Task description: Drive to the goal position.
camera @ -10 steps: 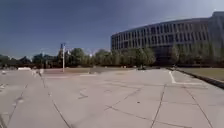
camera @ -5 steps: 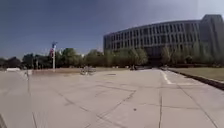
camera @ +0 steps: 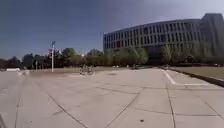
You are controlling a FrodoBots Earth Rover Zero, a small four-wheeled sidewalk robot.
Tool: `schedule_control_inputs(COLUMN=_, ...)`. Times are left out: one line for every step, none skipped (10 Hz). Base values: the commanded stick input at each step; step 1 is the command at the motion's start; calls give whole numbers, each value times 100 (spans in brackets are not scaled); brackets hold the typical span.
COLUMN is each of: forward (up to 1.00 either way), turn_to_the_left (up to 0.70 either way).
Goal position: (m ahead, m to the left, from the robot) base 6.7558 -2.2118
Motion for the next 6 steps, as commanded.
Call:
schedule_control_inputs(forward=70, turn_to_the_left=-19)
schedule_control_inputs(forward=70, turn_to_the_left=-27)
schedule_control_inputs(forward=70, turn_to_the_left=-34)
schedule_control_inputs(forward=70, turn_to_the_left=-34)
schedule_control_inputs(forward=70, turn_to_the_left=-34)
schedule_control_inputs(forward=70, turn_to_the_left=-34)
